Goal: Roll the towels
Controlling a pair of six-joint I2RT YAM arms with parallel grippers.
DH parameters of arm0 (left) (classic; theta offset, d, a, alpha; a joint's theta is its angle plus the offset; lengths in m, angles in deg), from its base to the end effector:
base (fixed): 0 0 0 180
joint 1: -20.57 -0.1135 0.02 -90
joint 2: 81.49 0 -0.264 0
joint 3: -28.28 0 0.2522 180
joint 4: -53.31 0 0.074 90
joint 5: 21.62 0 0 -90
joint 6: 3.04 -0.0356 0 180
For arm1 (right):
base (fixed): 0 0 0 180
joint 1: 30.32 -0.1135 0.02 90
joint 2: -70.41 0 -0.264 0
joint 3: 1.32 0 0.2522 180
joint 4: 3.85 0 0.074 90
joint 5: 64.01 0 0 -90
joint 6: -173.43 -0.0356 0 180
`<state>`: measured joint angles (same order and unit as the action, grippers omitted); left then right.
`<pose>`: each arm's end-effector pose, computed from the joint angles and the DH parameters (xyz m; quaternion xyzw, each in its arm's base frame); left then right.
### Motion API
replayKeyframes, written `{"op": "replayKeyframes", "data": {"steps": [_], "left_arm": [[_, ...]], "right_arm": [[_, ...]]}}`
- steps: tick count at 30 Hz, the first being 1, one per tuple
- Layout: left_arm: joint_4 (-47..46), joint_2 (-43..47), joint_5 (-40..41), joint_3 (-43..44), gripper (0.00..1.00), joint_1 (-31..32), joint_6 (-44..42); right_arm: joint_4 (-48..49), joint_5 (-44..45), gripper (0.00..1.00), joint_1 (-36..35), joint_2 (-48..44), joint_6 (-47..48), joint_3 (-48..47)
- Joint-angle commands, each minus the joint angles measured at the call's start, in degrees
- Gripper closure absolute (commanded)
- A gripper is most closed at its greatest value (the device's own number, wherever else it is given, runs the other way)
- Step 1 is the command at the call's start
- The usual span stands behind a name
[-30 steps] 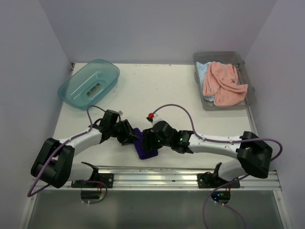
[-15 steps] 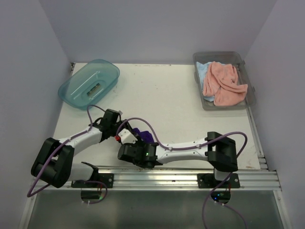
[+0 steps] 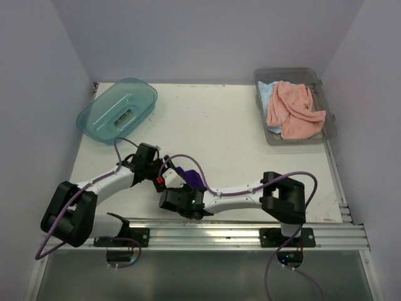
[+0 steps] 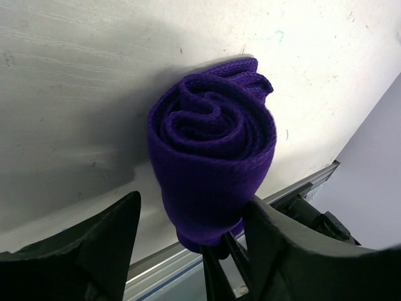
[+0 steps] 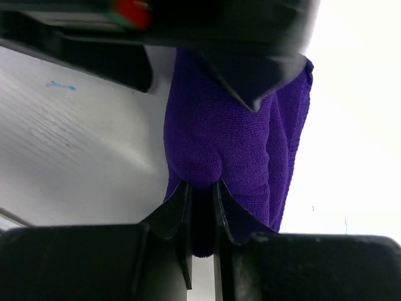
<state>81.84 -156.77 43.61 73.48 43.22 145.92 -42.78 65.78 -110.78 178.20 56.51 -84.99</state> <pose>0.2033 -0.1010 0.1517 -0.2379 0.9116 -0.3290 0.0651 0.0849 0.3678 0.1715 -0.3411 0.8521 -0.0194 0.3964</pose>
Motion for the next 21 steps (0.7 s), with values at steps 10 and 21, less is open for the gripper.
{"op": "replayKeyframes", "data": {"steps": [10, 21], "left_arm": [[-2.62, 2.6, -1.76, 1.26, 0.15, -0.59, -0.6], [-9.83, -0.38, -4.4, -0.85, 0.22, 1.43, 1.59]], "right_arm": [[24.89, -26.68, 0.93, 12.6, -17.52, -5.14, 21.21], [50.29, -46.46, 0.93, 21.4, -19.29, -22.11, 36.5]]}}
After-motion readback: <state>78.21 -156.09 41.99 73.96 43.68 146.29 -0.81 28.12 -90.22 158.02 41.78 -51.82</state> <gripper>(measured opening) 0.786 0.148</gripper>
